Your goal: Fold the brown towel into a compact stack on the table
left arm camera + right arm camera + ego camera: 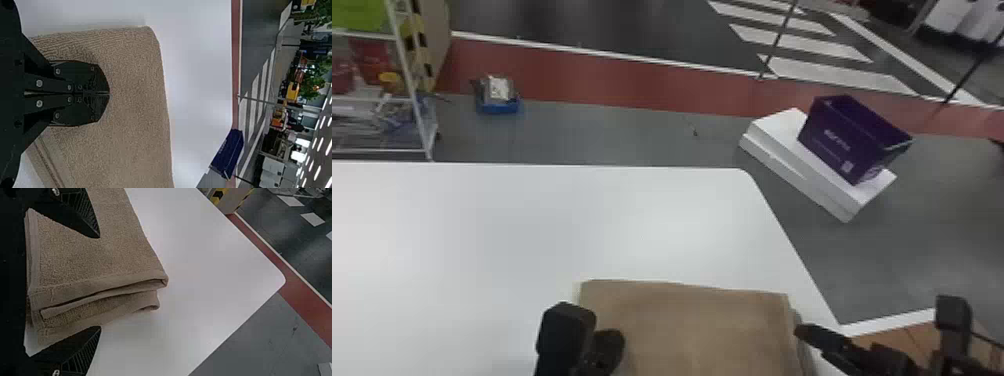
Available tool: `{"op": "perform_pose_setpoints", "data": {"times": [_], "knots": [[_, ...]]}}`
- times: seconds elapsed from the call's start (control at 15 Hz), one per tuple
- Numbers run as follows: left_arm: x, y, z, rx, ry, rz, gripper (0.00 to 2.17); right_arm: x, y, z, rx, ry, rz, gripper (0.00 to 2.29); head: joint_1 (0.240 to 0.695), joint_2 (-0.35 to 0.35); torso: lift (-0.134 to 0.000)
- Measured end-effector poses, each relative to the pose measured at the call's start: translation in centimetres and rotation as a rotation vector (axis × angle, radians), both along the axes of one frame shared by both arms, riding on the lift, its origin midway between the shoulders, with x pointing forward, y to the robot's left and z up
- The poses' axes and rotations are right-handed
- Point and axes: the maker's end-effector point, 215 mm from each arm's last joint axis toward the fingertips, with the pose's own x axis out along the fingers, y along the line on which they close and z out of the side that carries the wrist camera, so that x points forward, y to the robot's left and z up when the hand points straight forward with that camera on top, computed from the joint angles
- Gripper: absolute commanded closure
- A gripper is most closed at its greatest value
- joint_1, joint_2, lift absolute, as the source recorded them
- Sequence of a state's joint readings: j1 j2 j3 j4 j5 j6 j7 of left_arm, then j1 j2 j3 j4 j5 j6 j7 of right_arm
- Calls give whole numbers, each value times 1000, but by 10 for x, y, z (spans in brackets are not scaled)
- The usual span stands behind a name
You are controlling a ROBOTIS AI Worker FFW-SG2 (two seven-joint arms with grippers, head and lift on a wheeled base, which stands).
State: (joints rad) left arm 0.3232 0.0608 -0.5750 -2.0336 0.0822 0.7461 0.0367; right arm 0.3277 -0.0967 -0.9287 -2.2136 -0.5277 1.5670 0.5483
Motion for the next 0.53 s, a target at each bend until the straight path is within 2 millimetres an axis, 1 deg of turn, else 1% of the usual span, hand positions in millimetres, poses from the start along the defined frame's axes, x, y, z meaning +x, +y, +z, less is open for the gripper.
{"op": "perform_pose_setpoints", "data": {"times": [0.27, 0.53], "knots": [[5, 26, -13, 33, 31, 37, 1885, 8, 5, 7, -9, -18, 14, 56, 695, -350, -124], [14, 56, -16, 48, 34, 89, 1885, 14, 14, 8, -14, -22, 28, 60, 695, -350, -124]]}}
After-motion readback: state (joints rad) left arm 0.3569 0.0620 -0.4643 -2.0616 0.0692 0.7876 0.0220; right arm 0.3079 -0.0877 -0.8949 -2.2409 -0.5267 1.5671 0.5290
